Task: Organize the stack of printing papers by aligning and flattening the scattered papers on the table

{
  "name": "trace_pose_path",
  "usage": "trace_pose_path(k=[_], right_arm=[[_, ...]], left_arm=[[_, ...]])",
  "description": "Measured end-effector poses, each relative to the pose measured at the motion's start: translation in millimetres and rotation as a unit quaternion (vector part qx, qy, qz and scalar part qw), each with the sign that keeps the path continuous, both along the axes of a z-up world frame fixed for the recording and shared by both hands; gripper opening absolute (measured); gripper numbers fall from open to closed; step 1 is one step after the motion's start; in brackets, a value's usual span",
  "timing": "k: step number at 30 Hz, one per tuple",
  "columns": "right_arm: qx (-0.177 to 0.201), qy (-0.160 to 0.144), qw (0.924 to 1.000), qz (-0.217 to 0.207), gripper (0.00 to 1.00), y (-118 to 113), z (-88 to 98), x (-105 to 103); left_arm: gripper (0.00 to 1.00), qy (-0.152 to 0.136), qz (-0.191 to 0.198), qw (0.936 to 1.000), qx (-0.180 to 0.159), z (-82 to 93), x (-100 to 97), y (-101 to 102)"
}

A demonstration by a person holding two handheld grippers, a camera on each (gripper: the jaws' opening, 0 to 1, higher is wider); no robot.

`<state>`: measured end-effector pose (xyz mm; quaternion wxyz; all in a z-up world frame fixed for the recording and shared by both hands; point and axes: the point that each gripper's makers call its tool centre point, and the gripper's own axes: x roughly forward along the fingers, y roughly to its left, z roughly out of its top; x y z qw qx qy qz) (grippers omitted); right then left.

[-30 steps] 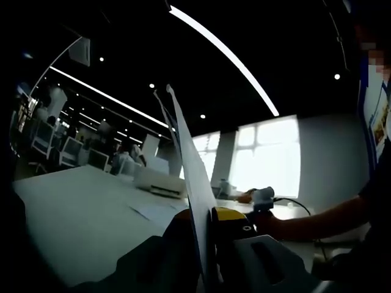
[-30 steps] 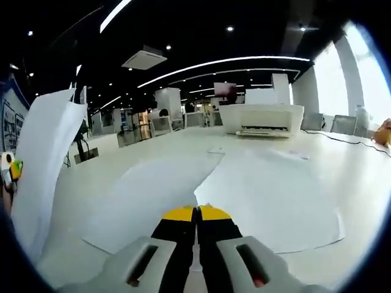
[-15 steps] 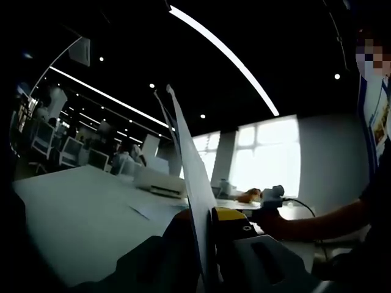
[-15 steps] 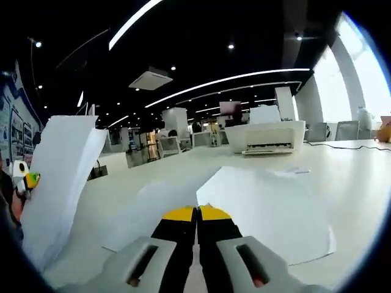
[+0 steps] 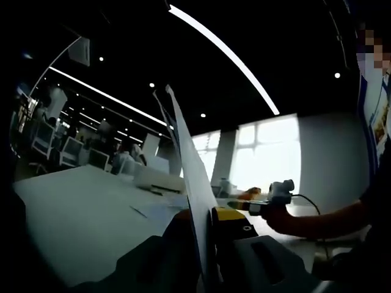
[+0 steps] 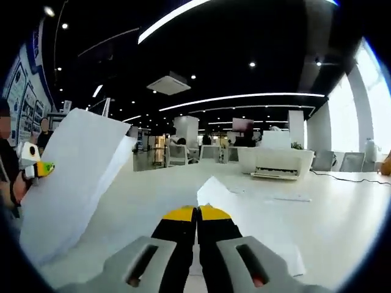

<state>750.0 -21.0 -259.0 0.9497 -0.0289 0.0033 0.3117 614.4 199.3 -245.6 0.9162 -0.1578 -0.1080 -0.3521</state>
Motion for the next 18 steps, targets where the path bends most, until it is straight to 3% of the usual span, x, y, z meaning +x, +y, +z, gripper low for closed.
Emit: trace_pose_path(k=[5,12,18], right_arm=[[-0.030,-0.043,0.9986,-0.012,0.00,-10.5,25.2,1.5],[-0.044,-0.106,0.9931,-0.026,0.00,-25.8,79.1,-11.3],[-0.002,-0.144,0.9891,-0.030,0.00,-38.2,130.0,-35.3]], left_arm=[[0.08,-0.001,0.000,1.0000,-0.001,0.5,-0.5,0.0],[0.08,0.000,0.000,1.0000,-0.001,0.1,0.3,-1.1],[0.08,0.000,0.000,1.0000,-0.001,0.2,0.6,-2.0]])
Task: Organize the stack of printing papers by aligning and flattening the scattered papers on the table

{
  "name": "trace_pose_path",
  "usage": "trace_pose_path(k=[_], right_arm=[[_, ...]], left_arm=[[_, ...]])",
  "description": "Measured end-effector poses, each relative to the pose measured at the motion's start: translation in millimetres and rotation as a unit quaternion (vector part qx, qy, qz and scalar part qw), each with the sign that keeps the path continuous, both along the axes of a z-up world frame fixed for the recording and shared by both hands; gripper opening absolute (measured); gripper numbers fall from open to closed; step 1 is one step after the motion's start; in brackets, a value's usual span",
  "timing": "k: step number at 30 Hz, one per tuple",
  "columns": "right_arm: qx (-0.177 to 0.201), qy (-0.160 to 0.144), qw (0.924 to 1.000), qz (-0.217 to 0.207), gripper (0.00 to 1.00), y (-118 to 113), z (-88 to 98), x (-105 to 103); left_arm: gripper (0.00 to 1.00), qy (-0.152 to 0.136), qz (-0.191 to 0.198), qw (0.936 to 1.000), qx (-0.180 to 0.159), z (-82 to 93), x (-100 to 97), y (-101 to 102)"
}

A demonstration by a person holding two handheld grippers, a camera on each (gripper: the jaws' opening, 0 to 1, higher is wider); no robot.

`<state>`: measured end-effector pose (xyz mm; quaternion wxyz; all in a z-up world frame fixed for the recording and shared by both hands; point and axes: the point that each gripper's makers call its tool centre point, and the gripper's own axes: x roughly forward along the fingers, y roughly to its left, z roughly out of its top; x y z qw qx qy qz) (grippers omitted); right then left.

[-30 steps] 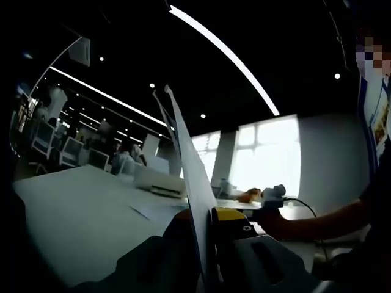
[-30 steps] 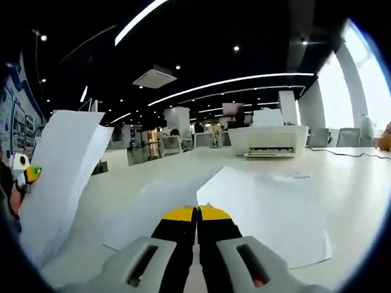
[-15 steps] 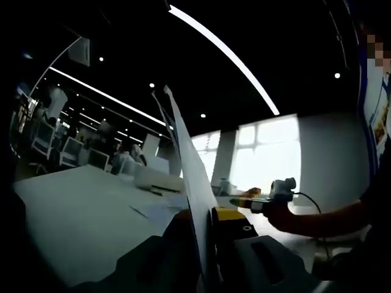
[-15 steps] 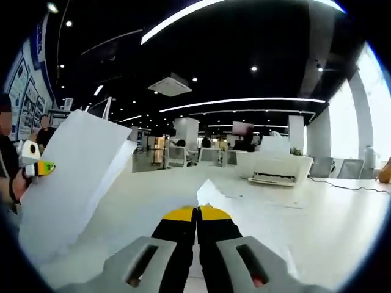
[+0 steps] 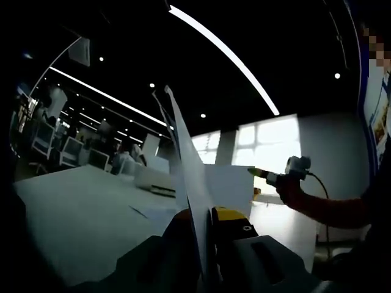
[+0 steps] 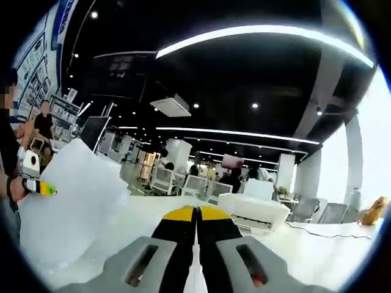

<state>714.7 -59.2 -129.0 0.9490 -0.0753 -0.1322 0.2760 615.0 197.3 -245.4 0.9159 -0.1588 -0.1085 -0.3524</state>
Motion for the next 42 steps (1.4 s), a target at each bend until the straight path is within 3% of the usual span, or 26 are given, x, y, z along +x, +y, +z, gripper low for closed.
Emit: trace_pose_path(k=[10,25,31,42], right_arm=[[-0.005,-0.069,0.9976,-0.007,0.00,-3.3,54.7,-34.2],[-0.021,-0.119,0.9927,-0.008,0.00,-2.0,93.1,-63.3],[0.005,-0.132,0.9912,0.005,0.00,-5.5,118.4,-83.7],[-0.006,-0.170,0.9854,-0.003,0.00,-11.7,153.5,-118.3]], left_arm=[[0.08,0.002,0.000,1.0000,0.001,-0.6,0.1,-0.8],[0.08,0.002,0.000,1.0000,0.004,-1.2,-0.7,-0.4],[0.08,0.002,0.000,1.0000,0.003,-1.2,-0.8,0.1],[0.08,0.002,0.000,1.0000,0.004,-1.0,-0.9,0.2]])
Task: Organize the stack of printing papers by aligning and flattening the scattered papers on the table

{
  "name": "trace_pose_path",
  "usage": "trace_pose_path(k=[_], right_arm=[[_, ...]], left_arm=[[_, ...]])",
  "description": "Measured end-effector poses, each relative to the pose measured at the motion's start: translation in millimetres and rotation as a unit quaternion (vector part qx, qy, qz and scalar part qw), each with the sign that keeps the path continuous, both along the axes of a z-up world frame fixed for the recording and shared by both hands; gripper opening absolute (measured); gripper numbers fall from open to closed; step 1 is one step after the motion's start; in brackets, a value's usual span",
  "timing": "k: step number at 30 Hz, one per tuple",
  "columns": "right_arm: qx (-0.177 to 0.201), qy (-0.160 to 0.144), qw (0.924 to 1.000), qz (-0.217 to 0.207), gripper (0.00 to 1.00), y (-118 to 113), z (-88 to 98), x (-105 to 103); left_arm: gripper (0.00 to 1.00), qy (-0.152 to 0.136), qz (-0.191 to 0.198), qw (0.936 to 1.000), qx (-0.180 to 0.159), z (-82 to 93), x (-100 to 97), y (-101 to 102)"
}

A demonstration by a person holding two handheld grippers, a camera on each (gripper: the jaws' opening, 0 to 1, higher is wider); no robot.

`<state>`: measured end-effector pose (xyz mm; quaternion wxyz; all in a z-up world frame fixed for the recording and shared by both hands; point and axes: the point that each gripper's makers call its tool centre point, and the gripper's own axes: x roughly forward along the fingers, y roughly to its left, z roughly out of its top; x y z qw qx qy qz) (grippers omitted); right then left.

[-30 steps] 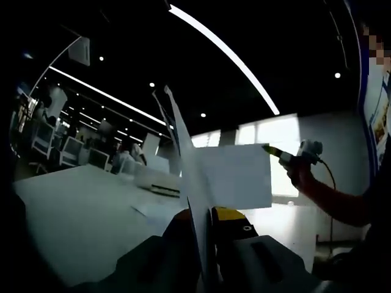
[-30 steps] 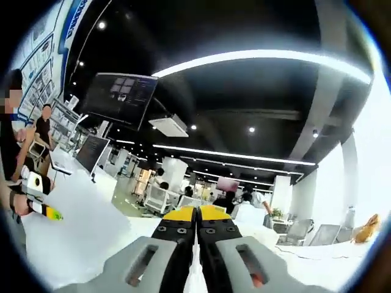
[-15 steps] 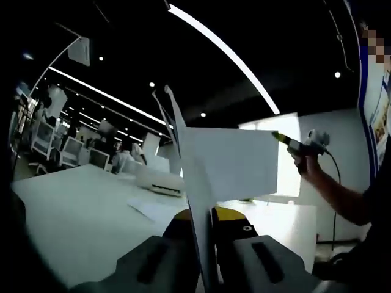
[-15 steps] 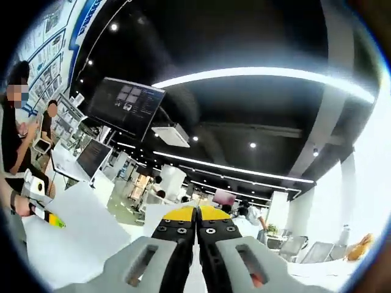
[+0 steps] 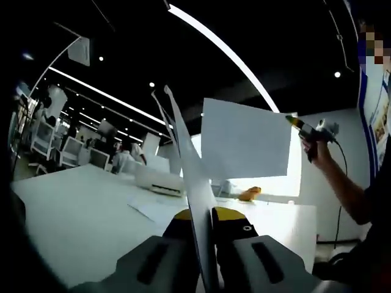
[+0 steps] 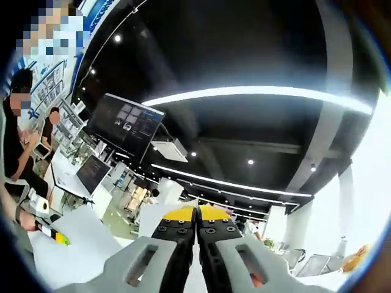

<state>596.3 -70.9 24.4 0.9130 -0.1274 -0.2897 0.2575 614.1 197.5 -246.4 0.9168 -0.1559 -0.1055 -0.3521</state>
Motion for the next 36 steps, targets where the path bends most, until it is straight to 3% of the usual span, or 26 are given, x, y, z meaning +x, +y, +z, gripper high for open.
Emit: trace_pose_path(k=[4,10,23,28,36], right_arm=[[-0.032,-0.022,0.9980,-0.050,0.00,-14.4,11.1,-7.0],[-0.034,-0.018,0.9985,-0.038,0.00,-24.0,27.1,-31.2],[-0.037,-0.049,0.9973,-0.040,0.00,-31.9,47.4,-75.7],[-0.065,-0.056,0.9941,-0.067,0.00,-36.4,48.2,-85.5],[-0.068,-0.059,0.9933,-0.073,0.00,-41.3,50.3,-92.3]], left_arm=[[0.08,0.000,0.000,1.0000,-0.001,0.3,0.0,0.5],[0.08,0.000,0.000,1.0000,-0.001,0.1,0.2,0.5],[0.08,-0.001,0.002,1.0000,-0.001,0.3,0.6,1.6],[0.08,-0.001,0.003,1.0000,0.000,0.2,0.5,1.7],[0.08,0.000,0.004,1.0000,0.001,0.4,0.2,2.1]])
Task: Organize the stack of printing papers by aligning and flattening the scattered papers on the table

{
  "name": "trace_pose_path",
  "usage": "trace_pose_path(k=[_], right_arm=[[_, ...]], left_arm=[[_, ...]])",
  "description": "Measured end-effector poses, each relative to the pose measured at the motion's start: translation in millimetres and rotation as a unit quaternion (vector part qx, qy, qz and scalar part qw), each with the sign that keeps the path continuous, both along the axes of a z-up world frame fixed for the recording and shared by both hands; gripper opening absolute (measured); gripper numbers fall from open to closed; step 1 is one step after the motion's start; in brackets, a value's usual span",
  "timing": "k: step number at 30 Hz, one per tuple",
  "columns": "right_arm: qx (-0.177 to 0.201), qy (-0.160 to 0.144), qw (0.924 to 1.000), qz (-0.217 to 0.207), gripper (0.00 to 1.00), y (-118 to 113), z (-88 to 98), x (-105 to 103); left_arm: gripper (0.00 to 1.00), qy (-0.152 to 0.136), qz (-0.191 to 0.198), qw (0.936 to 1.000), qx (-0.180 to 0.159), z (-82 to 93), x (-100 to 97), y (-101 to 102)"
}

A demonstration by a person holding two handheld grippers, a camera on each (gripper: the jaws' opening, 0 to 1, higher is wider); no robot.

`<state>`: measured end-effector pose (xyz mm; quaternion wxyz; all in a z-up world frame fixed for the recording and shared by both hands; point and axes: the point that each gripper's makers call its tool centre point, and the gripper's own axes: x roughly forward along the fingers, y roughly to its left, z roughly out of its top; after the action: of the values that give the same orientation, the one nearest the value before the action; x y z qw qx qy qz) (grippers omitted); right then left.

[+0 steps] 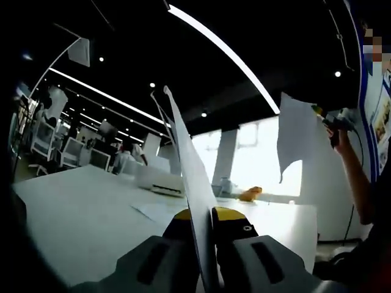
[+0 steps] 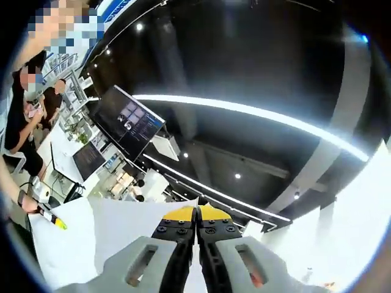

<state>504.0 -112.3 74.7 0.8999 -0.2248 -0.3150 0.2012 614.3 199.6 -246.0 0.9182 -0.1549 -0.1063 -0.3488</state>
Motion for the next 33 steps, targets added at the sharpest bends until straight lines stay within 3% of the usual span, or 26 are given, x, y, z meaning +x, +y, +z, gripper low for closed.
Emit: trace_pose_path(k=[9,26,33], right_arm=[[-0.014,-0.004,0.9999,-0.001,0.00,8.6,-1.8,-0.4],[-0.031,-0.017,0.9993,0.009,0.00,16.9,4.1,-22.7],[-0.038,-0.004,0.9991,0.018,0.00,25.1,-2.9,-19.2]], left_arm=[[0.08,0.000,0.001,1.0000,0.000,0.2,-0.4,0.5],[0.08,-0.001,0.000,1.0000,-0.002,0.8,-0.6,0.8],[0.08,-0.002,0.001,1.0000,-0.002,0.9,-0.6,0.8]])
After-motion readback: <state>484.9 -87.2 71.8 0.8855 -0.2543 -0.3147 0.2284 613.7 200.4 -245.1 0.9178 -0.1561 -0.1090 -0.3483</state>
